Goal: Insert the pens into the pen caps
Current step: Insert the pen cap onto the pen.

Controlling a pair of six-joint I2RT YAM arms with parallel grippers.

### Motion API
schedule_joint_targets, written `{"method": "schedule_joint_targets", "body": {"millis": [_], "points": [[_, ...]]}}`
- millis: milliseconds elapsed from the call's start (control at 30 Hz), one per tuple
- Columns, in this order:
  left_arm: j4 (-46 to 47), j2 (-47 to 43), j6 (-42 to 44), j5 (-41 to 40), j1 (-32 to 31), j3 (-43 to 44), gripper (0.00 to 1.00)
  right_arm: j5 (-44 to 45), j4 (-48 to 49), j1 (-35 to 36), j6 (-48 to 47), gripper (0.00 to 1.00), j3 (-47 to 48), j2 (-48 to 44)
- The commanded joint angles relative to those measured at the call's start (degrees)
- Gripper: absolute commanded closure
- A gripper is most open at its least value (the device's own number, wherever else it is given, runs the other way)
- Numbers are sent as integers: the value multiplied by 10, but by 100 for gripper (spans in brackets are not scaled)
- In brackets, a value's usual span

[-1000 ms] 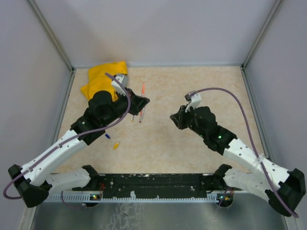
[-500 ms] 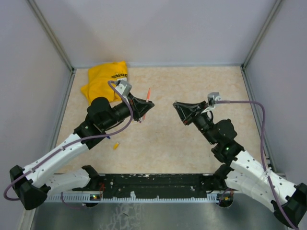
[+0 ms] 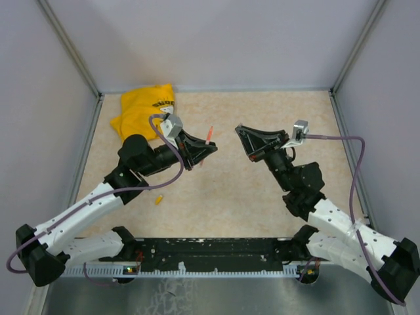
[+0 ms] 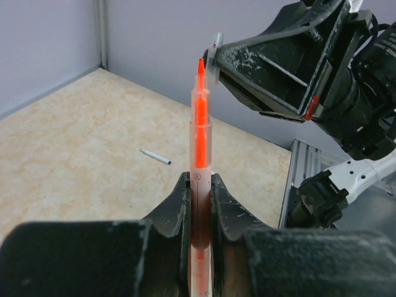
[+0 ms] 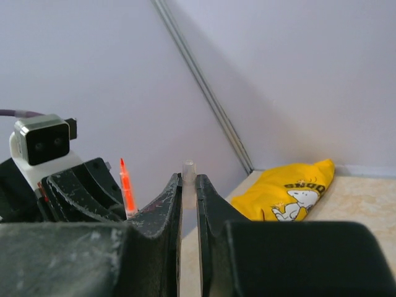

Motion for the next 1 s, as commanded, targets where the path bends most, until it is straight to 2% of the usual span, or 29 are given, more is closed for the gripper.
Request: {"method": "schedule_joint_targets", "body": {"millis": [0,167,500,967], "points": [[40,10,10,56,0,0,100,-2,98,-3,27,100,44,19],[37,26,11,79,0,9,100,-25,127,-3,43,100,52,37],[23,45,16,110,0,25,100,-91,120,-3,42,100,74,63],[22,44,14,114,0,28,100,-114,100,-3,45,100,73,66]]}}
